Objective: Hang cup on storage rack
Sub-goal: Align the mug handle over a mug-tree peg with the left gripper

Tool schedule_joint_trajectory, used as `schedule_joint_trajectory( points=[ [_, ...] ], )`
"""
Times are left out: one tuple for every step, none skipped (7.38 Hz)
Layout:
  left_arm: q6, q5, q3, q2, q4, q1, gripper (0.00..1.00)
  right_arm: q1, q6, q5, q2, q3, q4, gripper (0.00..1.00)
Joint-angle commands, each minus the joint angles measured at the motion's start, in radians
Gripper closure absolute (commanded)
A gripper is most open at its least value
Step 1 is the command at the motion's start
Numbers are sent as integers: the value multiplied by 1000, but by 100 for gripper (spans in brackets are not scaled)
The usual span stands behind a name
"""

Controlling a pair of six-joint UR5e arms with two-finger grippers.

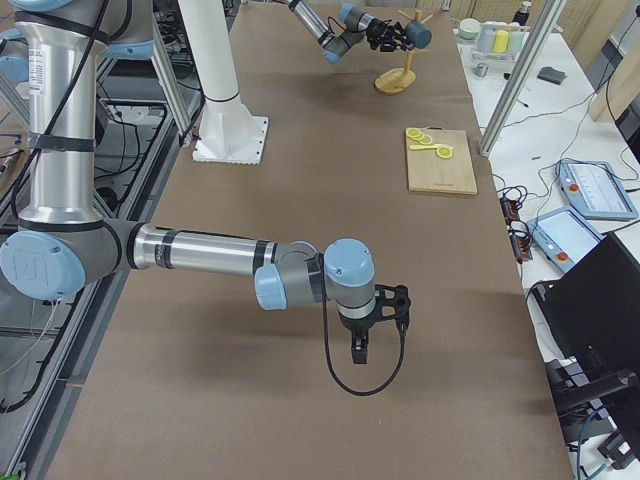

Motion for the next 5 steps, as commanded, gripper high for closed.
schedule_joint_trajectory(
  points=[
    [3, 1, 0, 1, -1, 0, 1, -1, 1, 1, 2, 0, 1, 0],
    [3, 1, -2, 3, -13, 0, 1, -1, 1, 1, 0, 0, 1, 0],
    [13, -1, -2, 4, -35, 2, 1, -1, 1, 1, 0, 0, 1, 0],
    [51, 0, -11, 7, -46, 2, 1, -1, 1, 1, 2, 0, -1, 0],
    [63, 1, -40, 12, -46, 3, 1, -3, 1, 1, 2, 0, -1, 0]
  ],
)
